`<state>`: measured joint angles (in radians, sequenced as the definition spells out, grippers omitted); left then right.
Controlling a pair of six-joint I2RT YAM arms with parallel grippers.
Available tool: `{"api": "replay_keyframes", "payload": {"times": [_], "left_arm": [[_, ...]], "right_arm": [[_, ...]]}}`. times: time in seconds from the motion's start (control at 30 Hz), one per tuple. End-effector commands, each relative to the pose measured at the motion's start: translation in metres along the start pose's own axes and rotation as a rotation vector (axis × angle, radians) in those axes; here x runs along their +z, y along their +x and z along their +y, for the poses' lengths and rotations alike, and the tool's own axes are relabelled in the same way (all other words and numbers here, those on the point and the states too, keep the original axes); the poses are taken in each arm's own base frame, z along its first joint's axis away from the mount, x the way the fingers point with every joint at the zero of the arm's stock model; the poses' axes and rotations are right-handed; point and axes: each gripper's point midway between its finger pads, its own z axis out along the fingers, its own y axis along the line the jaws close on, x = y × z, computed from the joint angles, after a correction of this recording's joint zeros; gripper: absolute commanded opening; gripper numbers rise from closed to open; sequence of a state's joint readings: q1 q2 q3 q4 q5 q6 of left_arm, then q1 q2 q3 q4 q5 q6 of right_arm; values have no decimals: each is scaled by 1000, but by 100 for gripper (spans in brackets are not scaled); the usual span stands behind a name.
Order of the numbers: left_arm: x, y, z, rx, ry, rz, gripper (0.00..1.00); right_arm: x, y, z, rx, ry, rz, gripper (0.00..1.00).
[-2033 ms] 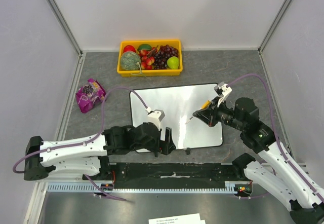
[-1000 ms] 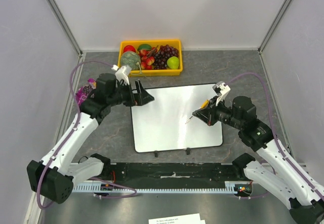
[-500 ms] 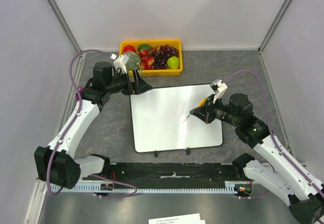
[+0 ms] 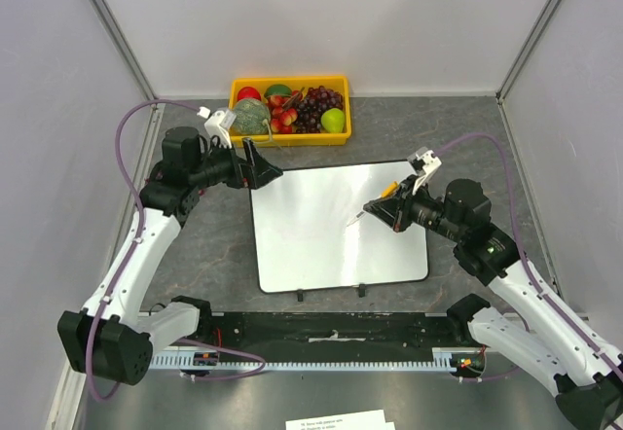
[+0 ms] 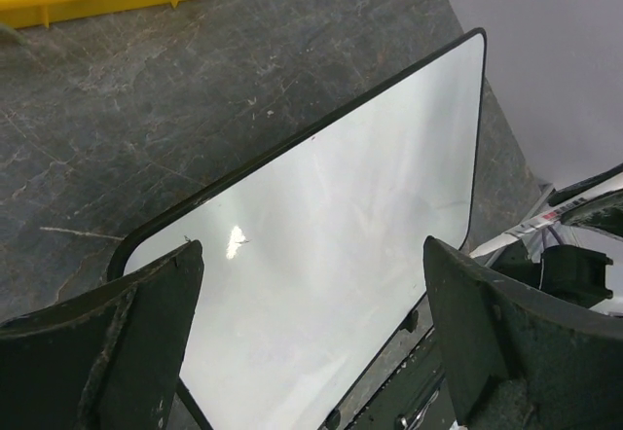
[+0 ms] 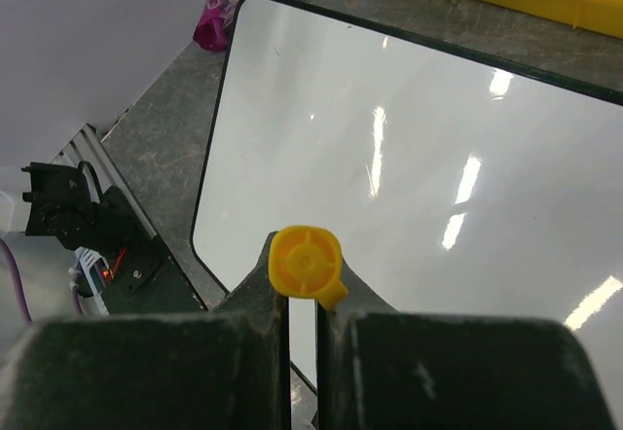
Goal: Write a sentence on the whiteboard
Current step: Hold the whiteboard at the center of the board.
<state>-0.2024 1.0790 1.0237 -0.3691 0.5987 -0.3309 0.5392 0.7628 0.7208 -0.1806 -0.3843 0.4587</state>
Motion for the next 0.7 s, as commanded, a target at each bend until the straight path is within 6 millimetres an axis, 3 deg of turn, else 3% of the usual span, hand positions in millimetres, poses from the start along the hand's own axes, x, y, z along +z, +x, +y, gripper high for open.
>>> {"api": "replay_keyframes", "payload": {"times": [0.0, 0.3, 0.47, 0.67], "left_arm": [[1, 0, 10, 45, -32, 20, 98], [-6, -3, 16, 42, -77, -1, 99], [-6, 22, 30, -78, -126, 30, 98], [-14, 33, 37, -146, -172, -61, 96]], "right_arm": [[-4, -29, -6, -35, 58, -128, 0], [0, -12, -9, -26, 43, -79, 0], [1, -11, -6, -42, 27, -68, 0], [3, -12, -8, -57, 32, -63, 0]]}}
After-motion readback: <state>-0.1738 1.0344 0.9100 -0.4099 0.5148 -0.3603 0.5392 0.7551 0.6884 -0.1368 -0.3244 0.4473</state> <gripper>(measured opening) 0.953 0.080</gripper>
